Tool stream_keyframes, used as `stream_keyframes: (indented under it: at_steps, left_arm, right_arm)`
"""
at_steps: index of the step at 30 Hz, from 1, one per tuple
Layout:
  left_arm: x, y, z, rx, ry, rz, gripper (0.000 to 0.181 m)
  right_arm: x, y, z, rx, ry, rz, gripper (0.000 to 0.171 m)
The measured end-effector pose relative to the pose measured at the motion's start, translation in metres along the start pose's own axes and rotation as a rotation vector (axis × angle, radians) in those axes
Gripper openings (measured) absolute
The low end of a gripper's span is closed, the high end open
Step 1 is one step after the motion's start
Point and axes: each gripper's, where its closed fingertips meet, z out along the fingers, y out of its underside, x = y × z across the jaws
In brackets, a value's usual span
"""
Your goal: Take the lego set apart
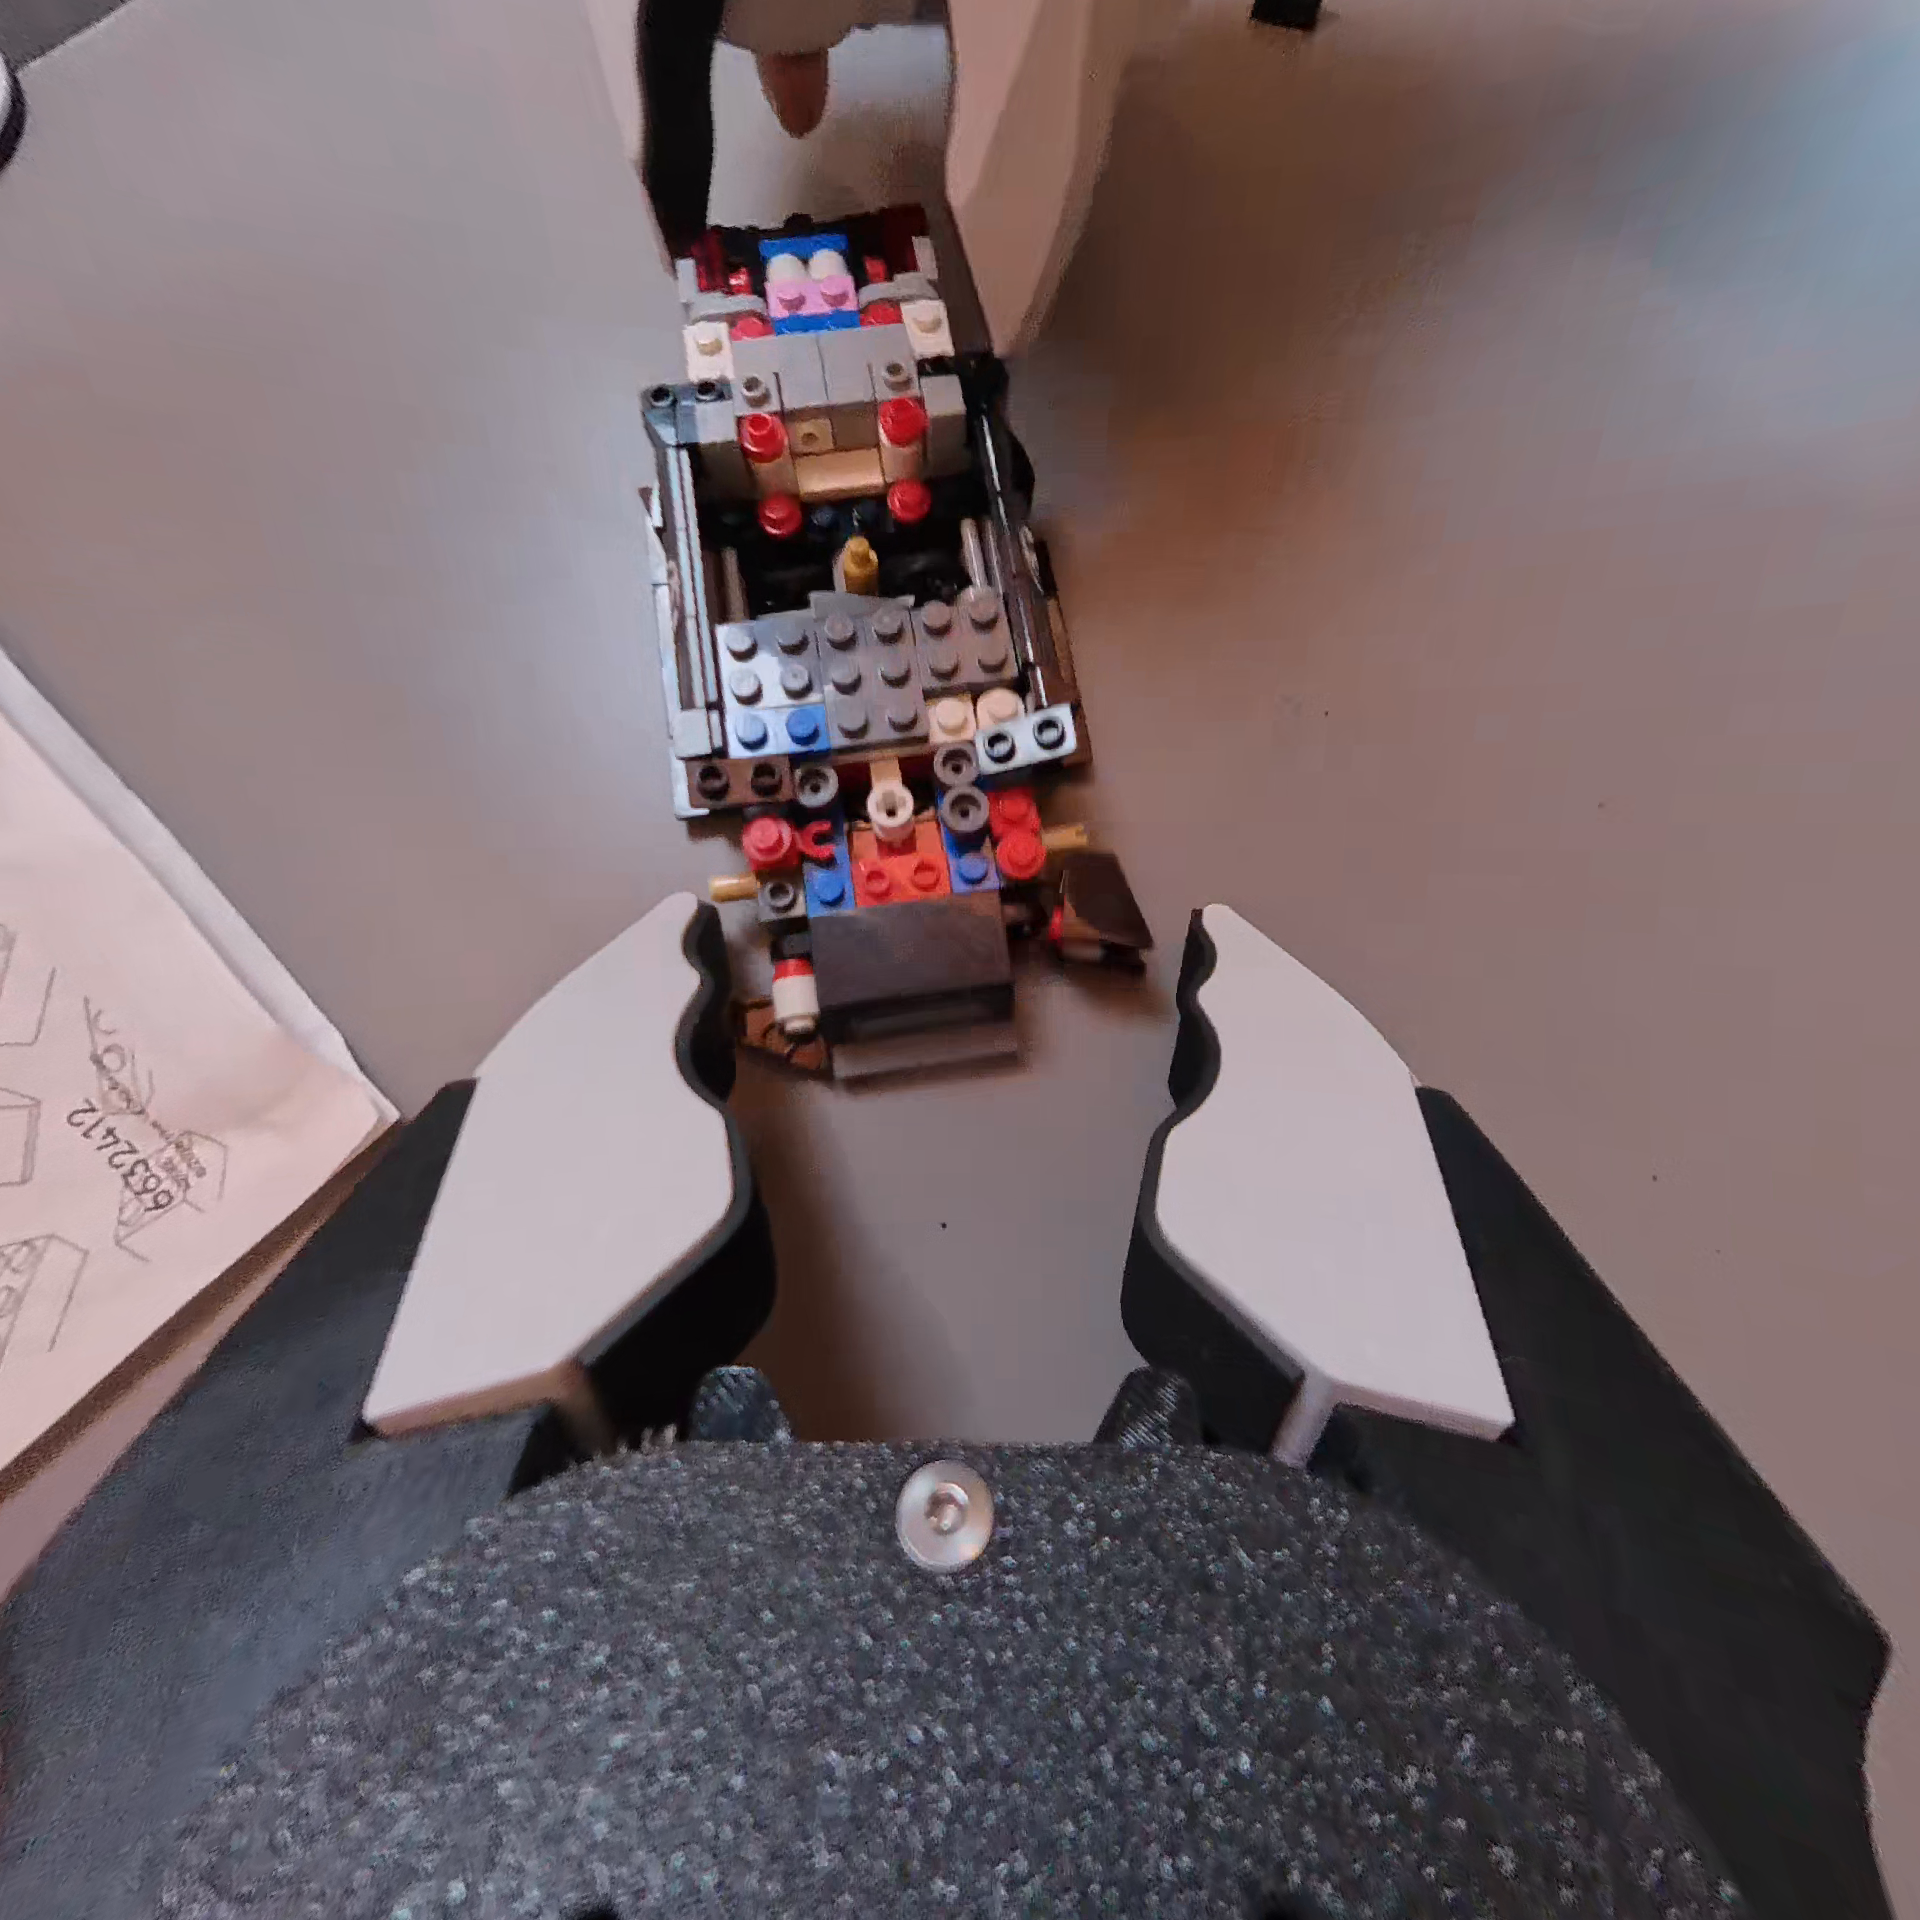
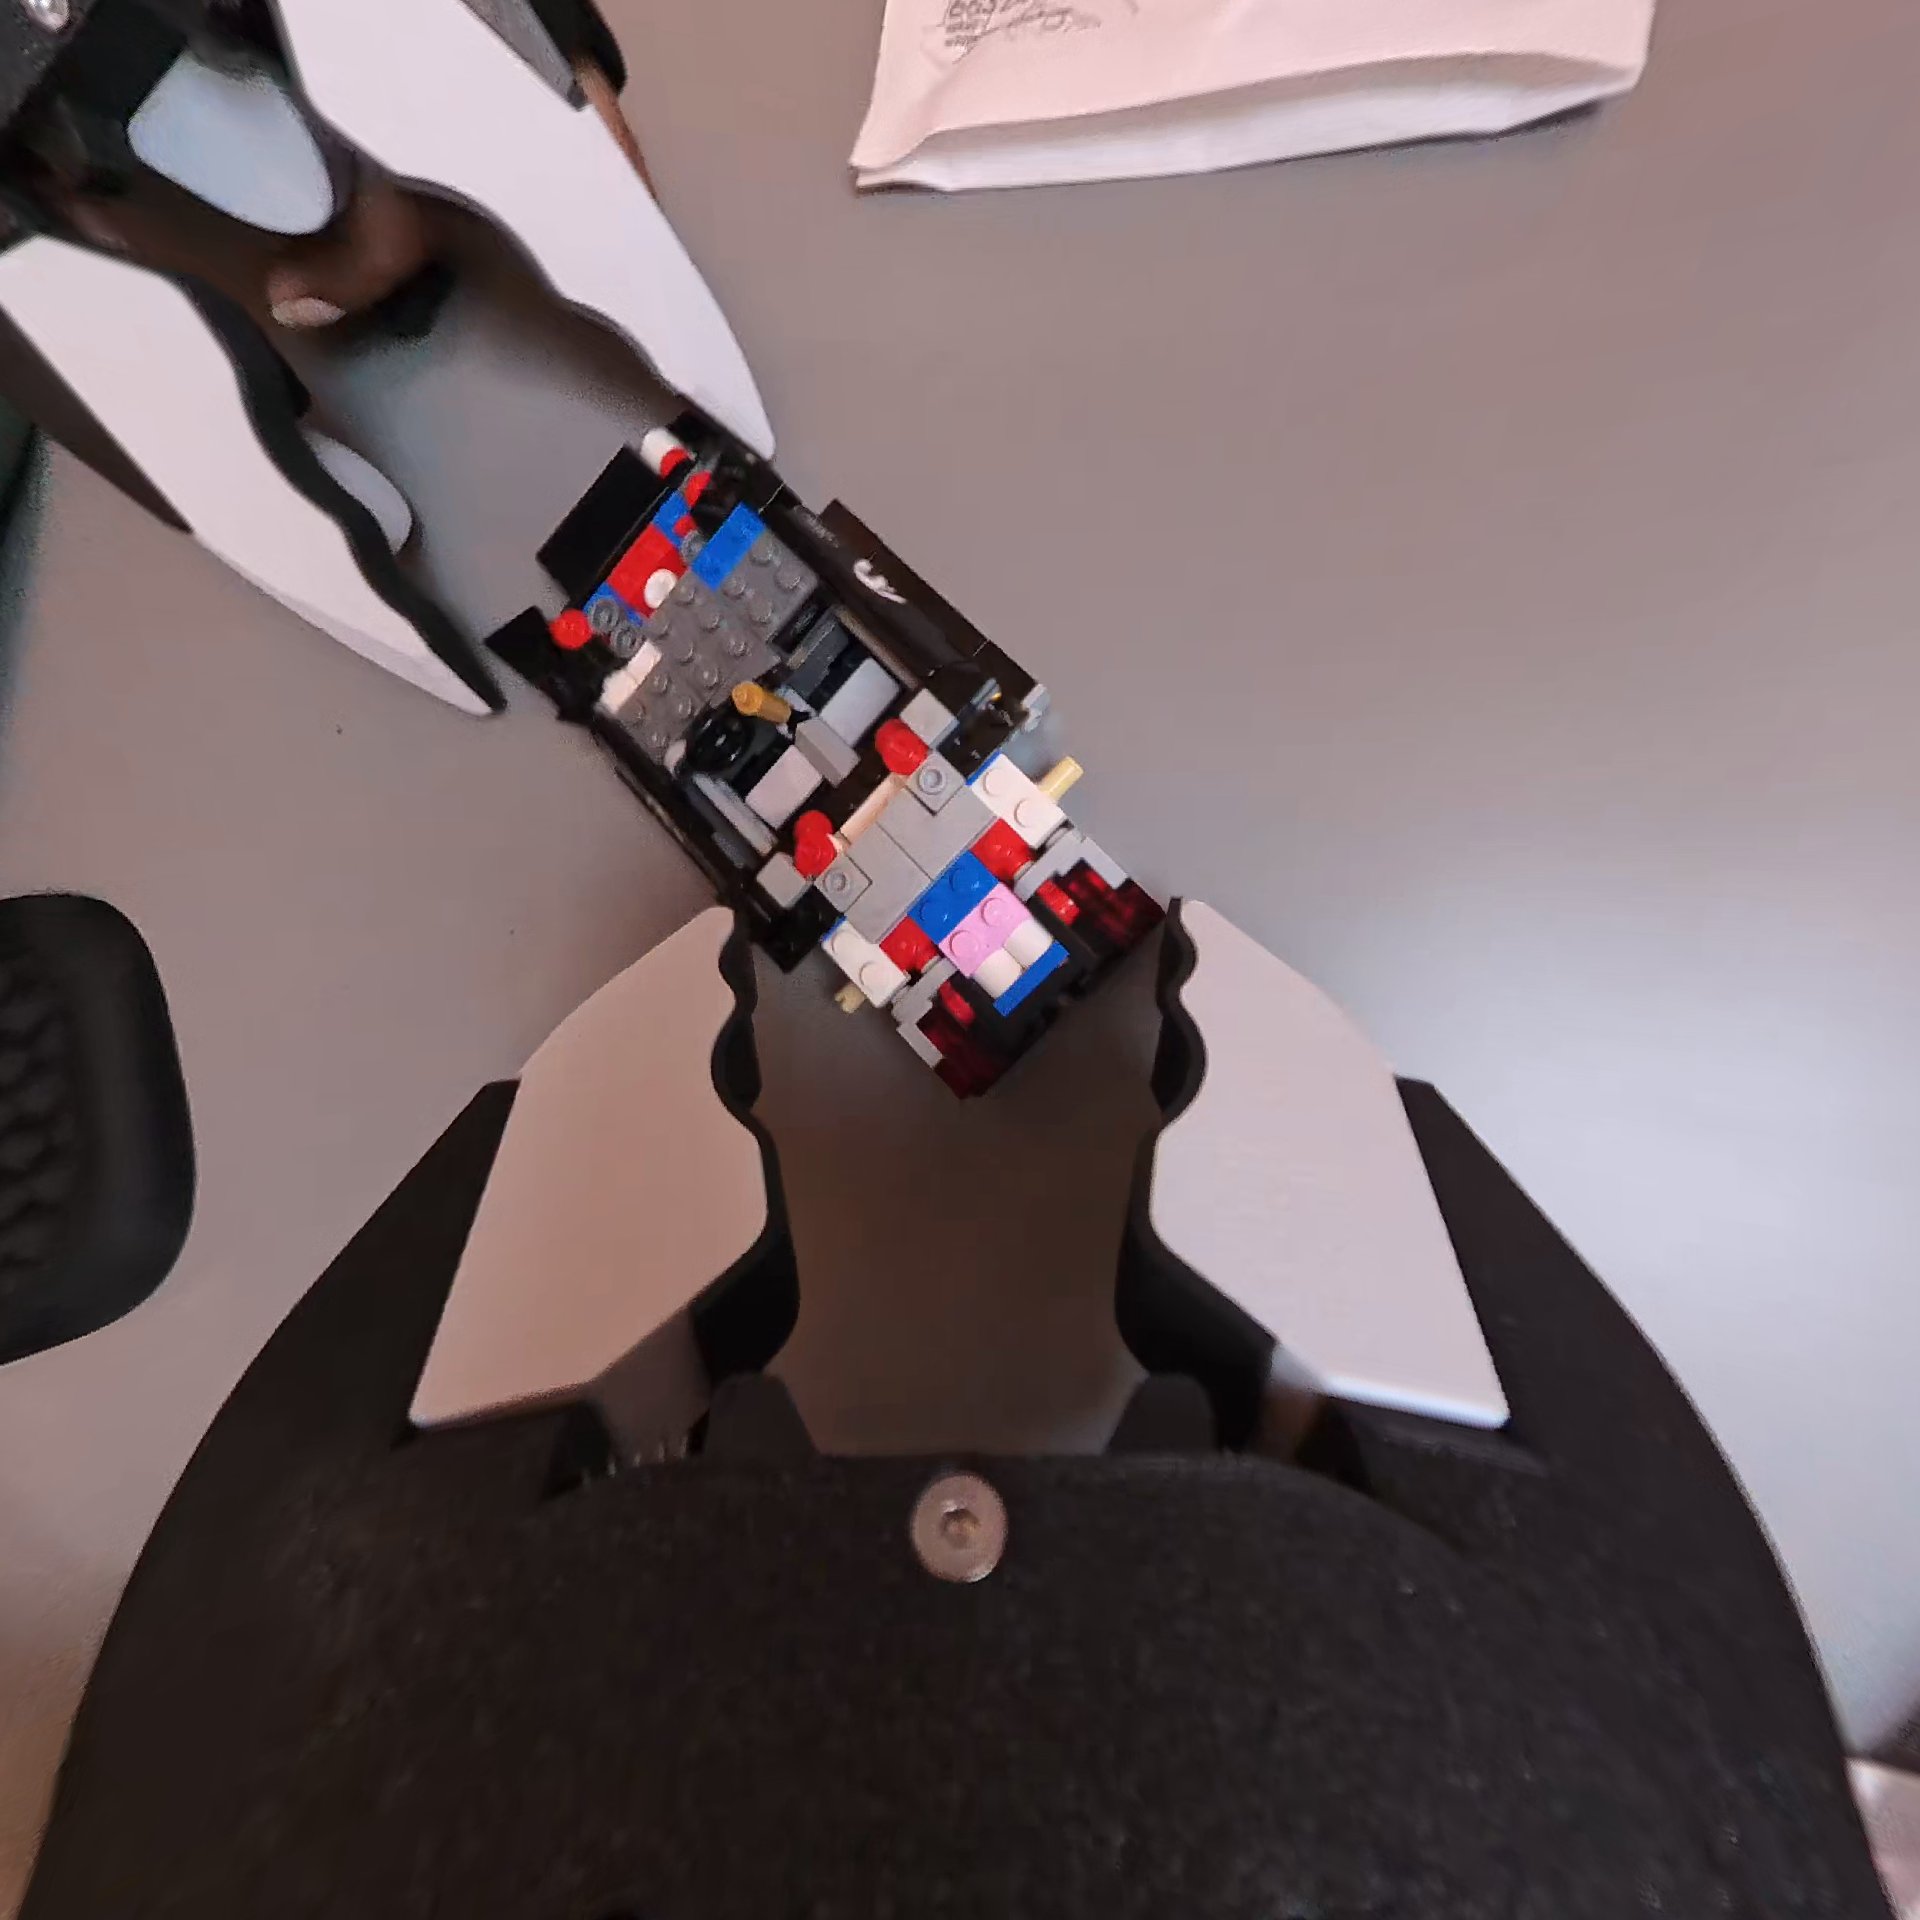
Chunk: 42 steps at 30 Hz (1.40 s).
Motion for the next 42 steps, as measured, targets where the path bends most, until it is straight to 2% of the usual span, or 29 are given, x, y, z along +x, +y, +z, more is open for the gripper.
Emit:
stream_keyframes:
  at_steps: [10,15,18,23,26,36,42]
  left_arm:
    - [0.000,0.014,-0.022,0.028,0.164,0.090,0.078]
    - [-0.009,0.022,-0.038,0.038,0.213,0.164,0.076]
    - [-0.010,0.025,-0.042,0.039,0.239,0.210,0.074]
    - [-0.012,0.024,-0.043,0.025,0.230,0.320,0.062]
    - [-0.013,0.021,-0.043,0.021,0.251,0.333,0.045]
    - [-0.016,0.018,-0.028,-0.007,0.252,0.312,0.044]
    - [-0.016,0.017,-0.028,0.007,0.258,0.324,0.044]
  right_arm:
    - [-0.051,0.017,0.005,0.096,0.079,0.066,0.071]
    - [-0.058,0.012,-0.006,0.116,0.204,0.051,0.073]
    - [-0.065,-0.007,-0.013,0.116,0.277,-0.019,0.076]
    - [-0.082,-0.030,0.013,-0.012,0.314,-0.194,0.079]
    - [-0.083,-0.039,0.029,-0.075,0.308,-0.262,0.080]
    - [-0.078,-0.062,0.063,-0.158,0.234,-0.341,0.076]
    - [-0.071,-0.051,0.068,-0.250,0.282,-0.384,0.076]
